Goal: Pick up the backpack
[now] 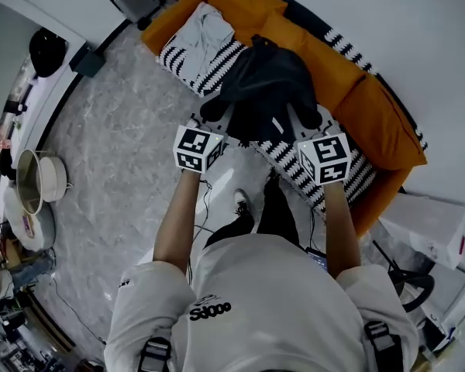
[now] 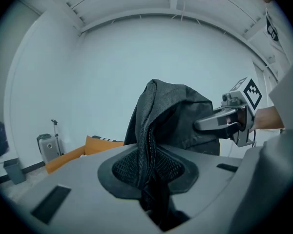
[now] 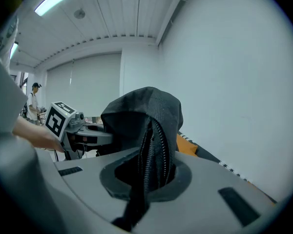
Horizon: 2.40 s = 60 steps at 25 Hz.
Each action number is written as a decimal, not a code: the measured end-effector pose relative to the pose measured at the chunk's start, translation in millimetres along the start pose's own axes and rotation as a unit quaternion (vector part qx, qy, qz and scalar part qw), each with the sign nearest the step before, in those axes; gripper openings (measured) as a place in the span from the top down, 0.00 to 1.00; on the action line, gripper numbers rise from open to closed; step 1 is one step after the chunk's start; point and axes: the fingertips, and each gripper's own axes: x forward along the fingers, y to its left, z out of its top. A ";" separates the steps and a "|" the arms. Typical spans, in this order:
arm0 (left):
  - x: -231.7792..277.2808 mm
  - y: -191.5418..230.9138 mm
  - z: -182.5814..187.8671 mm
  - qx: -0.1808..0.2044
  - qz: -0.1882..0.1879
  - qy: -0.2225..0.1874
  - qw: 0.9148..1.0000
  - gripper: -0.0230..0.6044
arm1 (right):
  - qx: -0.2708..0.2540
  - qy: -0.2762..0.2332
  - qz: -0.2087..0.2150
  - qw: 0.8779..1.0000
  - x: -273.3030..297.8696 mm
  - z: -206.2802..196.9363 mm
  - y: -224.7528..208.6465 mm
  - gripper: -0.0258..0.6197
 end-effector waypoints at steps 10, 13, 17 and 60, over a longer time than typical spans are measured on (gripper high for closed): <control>-84.5 -5.0 56.2 0.025 0.018 -0.030 0.999 0.82 | -0.037 -0.047 0.001 0.998 -47.1 64.3 63.0 0.90; -102.0 -6.5 69.0 0.032 0.022 -0.040 0.998 0.82 | -0.048 -0.057 0.003 0.997 -57.7 78.3 75.7 0.90; -125.4 -6.3 82.5 0.041 0.033 -0.057 0.997 0.82 | -0.056 -0.069 0.004 0.996 -67.7 94.2 92.4 0.90; -203.1 -11.8 124.1 0.068 0.064 -0.099 0.991 0.83 | -0.094 -0.119 0.014 0.988 -102.2 143.8 148.1 0.90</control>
